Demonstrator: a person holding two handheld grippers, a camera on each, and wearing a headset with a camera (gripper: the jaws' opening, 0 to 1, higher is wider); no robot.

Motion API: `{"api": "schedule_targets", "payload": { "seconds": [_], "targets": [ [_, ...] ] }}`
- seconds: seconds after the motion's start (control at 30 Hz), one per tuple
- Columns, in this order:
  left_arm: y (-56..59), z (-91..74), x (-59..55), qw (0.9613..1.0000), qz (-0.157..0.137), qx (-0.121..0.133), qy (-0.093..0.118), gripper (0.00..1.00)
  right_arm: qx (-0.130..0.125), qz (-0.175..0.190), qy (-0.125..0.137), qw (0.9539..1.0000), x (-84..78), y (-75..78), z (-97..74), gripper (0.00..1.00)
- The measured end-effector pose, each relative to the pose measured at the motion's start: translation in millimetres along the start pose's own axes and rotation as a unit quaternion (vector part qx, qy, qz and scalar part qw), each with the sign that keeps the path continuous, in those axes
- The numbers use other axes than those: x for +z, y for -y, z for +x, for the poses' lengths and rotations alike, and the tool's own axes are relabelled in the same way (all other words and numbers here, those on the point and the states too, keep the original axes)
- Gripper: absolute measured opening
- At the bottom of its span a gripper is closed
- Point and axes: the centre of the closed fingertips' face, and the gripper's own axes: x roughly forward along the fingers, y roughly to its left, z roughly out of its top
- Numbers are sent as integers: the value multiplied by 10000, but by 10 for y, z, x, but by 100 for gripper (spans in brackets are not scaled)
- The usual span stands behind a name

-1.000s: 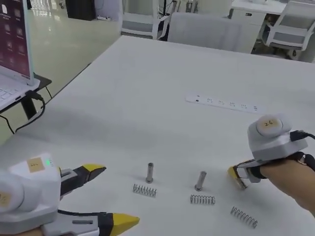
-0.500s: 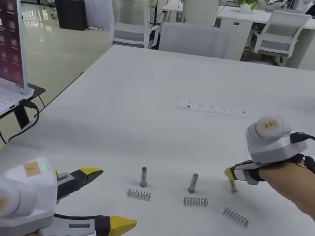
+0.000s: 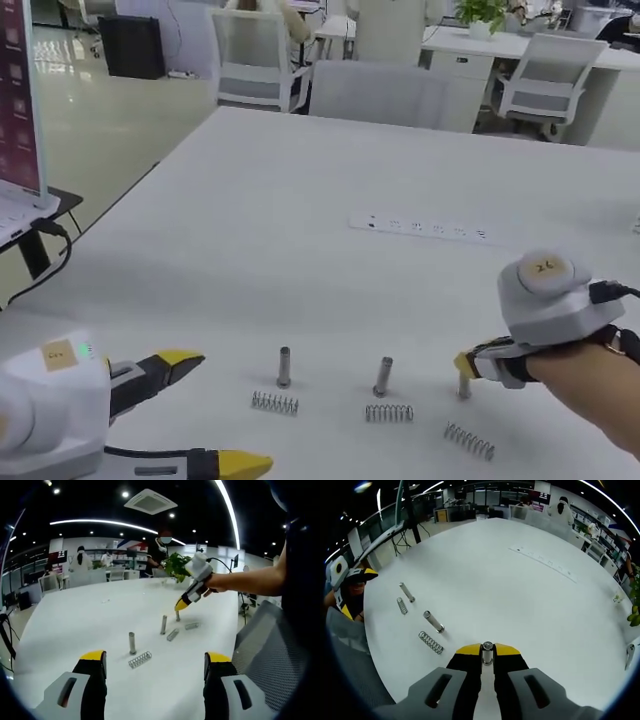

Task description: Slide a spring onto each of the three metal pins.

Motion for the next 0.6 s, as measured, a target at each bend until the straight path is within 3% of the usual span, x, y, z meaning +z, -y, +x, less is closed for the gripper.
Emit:
{"api": "schedule_targets", "payload": {
  "seconds": [0.6],
  "targets": [
    [43, 7, 12, 10000, 51, -49, -18, 76, 4, -7, -57, 10000, -79, -29, -58, 5]
  ]
}}
